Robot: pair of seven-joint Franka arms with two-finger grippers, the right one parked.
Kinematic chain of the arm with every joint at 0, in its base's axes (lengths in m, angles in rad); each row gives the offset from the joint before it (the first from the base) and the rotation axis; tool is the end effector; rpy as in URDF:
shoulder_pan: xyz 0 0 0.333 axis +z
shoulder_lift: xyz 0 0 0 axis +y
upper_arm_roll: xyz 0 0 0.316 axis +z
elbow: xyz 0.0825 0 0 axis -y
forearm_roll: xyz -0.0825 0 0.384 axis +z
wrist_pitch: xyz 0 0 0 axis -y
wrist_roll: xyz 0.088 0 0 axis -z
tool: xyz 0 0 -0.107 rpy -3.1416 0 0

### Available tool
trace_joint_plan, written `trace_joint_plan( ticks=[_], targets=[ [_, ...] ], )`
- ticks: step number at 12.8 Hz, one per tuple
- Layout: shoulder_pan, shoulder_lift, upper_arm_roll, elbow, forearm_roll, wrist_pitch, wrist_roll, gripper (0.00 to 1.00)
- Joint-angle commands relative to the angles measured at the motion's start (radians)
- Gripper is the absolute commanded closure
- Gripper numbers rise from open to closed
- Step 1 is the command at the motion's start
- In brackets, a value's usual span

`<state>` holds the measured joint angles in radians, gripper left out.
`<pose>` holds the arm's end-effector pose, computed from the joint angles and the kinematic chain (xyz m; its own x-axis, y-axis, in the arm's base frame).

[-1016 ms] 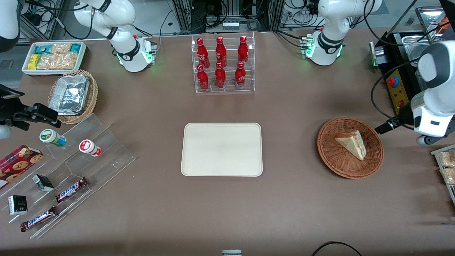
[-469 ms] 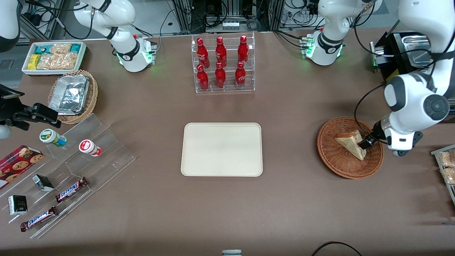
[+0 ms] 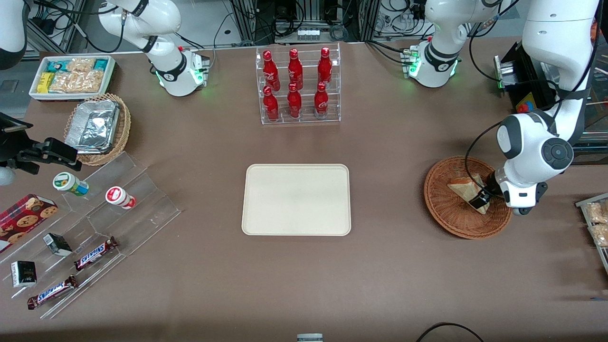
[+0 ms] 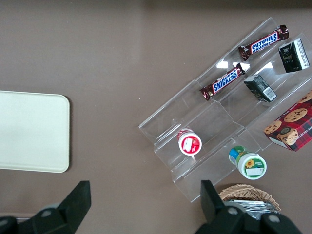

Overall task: Place sandwich from basket to tray
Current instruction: 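Lower the left gripper onto the triangular sandwich and close on it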

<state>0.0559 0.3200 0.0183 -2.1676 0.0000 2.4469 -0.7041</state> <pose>0.5588 0.0415 0.2420 0.7121 0.7015 -0.0272 0.7009 -0.7126 -0.0307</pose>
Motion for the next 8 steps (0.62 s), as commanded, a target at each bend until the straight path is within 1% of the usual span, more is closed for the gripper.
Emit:
trace_joint_plan(
  ticks=[1,3,4,6,8],
  targets=[
    [-0.019,0.037,0.0,0.0,-0.002,0.023,-0.023,0.0],
    [-0.022,0.051,-0.001,0.002,-0.002,0.014,-0.029,0.01],
    [-0.031,0.051,0.0,0.003,0.002,0.012,-0.029,0.07],
    [-0.033,0.048,0.0,0.003,0.009,0.008,-0.018,0.26],
    [-0.033,0.042,0.0,0.012,0.017,-0.035,-0.008,0.46]
  ],
)
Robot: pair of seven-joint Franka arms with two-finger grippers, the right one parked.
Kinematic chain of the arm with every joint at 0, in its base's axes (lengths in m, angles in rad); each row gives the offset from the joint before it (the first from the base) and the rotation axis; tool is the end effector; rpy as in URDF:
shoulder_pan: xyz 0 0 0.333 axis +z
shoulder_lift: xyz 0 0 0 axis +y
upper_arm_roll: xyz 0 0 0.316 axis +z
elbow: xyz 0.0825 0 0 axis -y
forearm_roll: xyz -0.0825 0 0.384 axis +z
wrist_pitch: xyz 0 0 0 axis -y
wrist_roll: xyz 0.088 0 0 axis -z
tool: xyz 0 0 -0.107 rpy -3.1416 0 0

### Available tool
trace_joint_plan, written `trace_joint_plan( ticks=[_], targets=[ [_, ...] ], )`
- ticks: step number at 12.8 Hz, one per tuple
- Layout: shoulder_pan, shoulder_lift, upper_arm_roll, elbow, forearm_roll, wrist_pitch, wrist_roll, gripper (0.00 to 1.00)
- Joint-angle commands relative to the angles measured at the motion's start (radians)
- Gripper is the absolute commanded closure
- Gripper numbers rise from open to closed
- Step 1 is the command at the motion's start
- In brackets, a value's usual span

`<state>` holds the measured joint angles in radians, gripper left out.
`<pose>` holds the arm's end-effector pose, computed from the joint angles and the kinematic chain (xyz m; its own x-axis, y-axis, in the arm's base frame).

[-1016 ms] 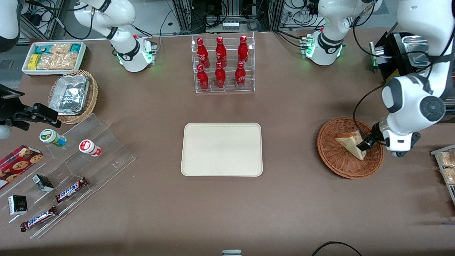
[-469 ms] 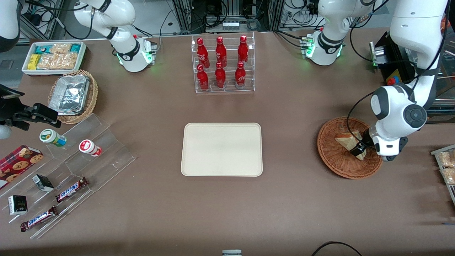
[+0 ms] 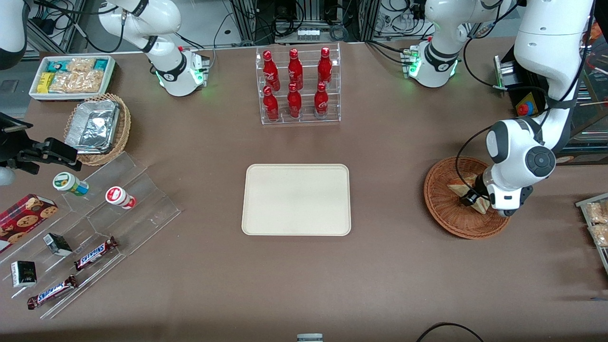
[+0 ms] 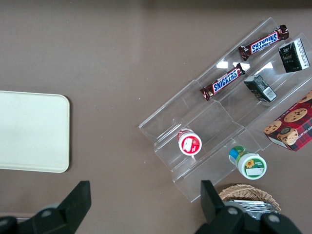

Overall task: Place sandwich from basket to tray
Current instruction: 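Lower the left gripper onto the triangular sandwich and close on it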

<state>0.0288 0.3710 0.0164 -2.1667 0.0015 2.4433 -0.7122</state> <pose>0.5544 0.0252 0.2136 0.7249 0.6856 -0.0669 0.6824 -0.7279 -0.0667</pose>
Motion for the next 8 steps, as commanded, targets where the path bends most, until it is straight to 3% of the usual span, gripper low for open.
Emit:
trace_joint_plan(
  ticks=[1,4,8],
  targets=[
    [-0.006,-0.015,0.002,0.024,0.015,-0.074,0.013,0.53],
    [-0.026,-0.021,-0.001,0.146,0.015,-0.257,0.042,0.68],
    [-0.088,-0.018,-0.006,0.267,0.012,-0.332,0.072,0.68]
  ],
)
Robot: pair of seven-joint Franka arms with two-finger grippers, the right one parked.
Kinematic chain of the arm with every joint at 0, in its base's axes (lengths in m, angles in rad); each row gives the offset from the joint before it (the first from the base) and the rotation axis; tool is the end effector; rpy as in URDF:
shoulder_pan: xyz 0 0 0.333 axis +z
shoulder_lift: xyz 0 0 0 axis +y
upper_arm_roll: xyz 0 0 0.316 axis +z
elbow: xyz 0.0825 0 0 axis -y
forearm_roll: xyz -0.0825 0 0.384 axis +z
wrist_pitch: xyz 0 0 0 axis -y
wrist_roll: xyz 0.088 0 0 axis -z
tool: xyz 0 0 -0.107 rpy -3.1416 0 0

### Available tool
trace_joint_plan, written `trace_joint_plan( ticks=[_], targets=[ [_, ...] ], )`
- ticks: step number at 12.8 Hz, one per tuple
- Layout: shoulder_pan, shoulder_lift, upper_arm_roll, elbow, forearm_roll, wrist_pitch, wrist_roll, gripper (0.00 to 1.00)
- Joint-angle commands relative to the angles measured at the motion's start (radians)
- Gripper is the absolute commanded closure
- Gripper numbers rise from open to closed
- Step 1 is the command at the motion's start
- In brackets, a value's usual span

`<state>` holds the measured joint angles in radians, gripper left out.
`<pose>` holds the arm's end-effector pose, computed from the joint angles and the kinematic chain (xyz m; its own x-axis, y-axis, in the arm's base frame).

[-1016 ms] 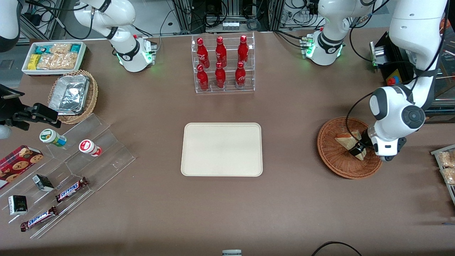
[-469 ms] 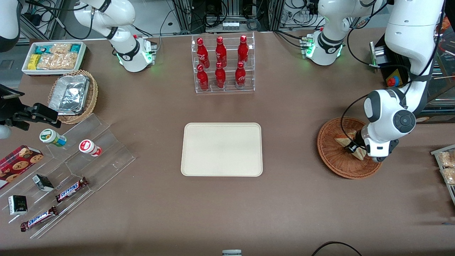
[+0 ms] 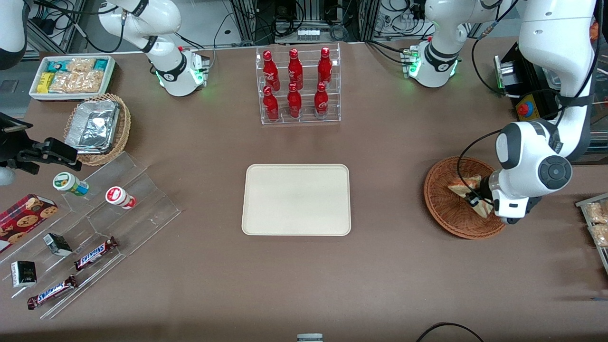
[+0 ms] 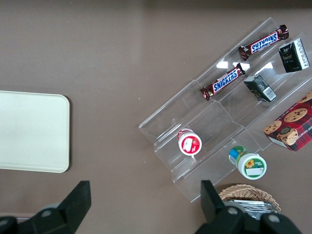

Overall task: Place sandwich from basket to tray
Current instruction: 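Lower the left gripper onto the triangular sandwich and close on it, then lift the sandwich with the left gripper and carry it over the cream tray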

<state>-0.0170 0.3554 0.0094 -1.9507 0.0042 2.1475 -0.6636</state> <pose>0.5974 -0.0046 0.2846 0.7846 0.6081 -0.1205 0.5995 -0.7938 -0.1023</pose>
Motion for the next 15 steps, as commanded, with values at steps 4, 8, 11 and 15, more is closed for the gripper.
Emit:
trace_joint_plan(
  ticks=[4,8,11,15],
  targets=[
    [-0.179,0.02,0.0,0.125,0.007,-0.046,0.052,0.68],
    [-0.37,0.1,-0.002,0.208,0.008,-0.044,0.139,0.66],
    [-0.435,0.167,-0.018,0.285,-0.009,-0.04,0.147,0.69],
    [-0.448,0.298,-0.124,0.435,-0.066,-0.034,0.148,0.67]
  ],
)
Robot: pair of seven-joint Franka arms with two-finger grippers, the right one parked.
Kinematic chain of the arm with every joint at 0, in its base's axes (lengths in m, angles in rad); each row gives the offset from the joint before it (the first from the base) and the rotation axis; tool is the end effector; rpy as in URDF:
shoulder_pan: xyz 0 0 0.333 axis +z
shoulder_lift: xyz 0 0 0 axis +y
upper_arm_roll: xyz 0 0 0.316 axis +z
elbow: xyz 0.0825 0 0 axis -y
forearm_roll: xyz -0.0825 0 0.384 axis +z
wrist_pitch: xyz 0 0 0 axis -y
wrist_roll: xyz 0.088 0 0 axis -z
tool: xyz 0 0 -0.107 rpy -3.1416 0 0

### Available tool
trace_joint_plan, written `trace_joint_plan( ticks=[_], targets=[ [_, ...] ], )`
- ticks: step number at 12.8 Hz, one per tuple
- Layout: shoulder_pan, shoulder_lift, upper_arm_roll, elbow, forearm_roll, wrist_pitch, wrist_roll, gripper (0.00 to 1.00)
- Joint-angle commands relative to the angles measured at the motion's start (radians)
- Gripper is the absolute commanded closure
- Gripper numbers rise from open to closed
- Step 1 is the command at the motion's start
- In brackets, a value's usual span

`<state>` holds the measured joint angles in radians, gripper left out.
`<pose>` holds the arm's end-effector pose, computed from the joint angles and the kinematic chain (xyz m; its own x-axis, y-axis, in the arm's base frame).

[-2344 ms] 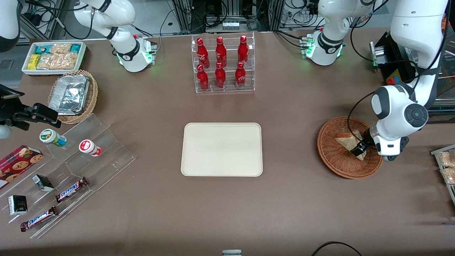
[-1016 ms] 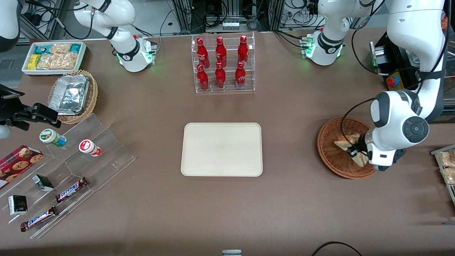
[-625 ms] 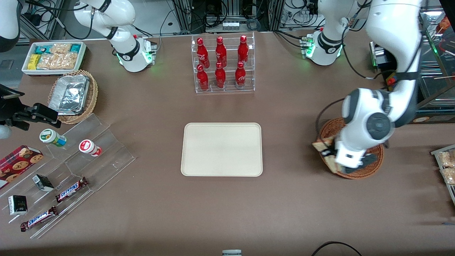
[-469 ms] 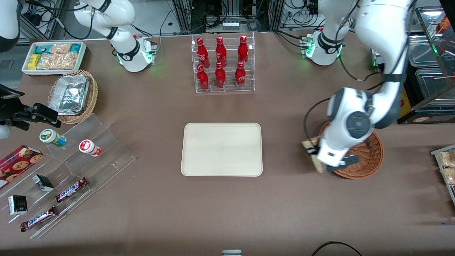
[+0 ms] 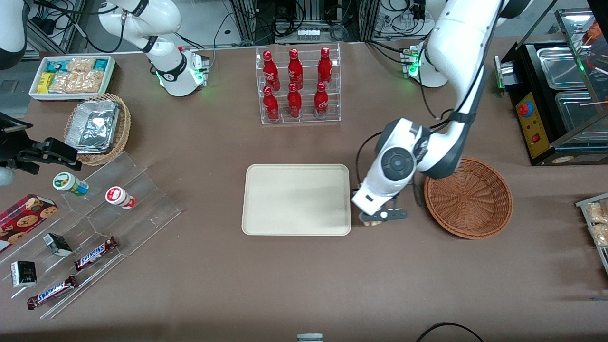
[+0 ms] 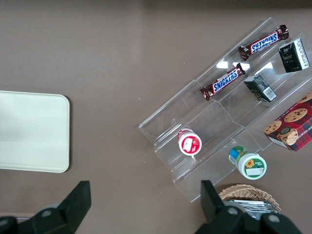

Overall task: Place sandwich from basket to tray
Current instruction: 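Lift the sandwich with the left gripper and carry it over the cream tray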

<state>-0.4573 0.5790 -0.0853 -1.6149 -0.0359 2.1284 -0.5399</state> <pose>0.5876 -0.3478 0.2840 0.9951 0.0280 -0.0946 0.0311 -0.9990 0.0316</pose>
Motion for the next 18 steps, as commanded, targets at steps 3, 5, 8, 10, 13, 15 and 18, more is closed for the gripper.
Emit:
trace_joint_plan(
  ticks=[3,5,8,10,13,15,18],
  targets=[
    [-0.044,0.136,-0.062,0.119,-0.025,-0.013,0.022,0.66],
    [-0.086,0.177,-0.06,0.145,-0.025,-0.011,0.023,0.66],
    [-0.095,0.246,-0.06,0.223,-0.024,0.004,0.012,0.64],
    [-0.095,0.28,-0.06,0.269,-0.022,0.001,0.005,0.63],
    [-0.096,0.279,-0.059,0.263,-0.01,-0.013,0.0,0.6],
    [-0.11,0.28,-0.056,0.262,0.023,-0.013,-0.003,0.53],
    [-0.11,0.276,-0.054,0.26,0.028,-0.015,-0.037,0.23]
  ],
)
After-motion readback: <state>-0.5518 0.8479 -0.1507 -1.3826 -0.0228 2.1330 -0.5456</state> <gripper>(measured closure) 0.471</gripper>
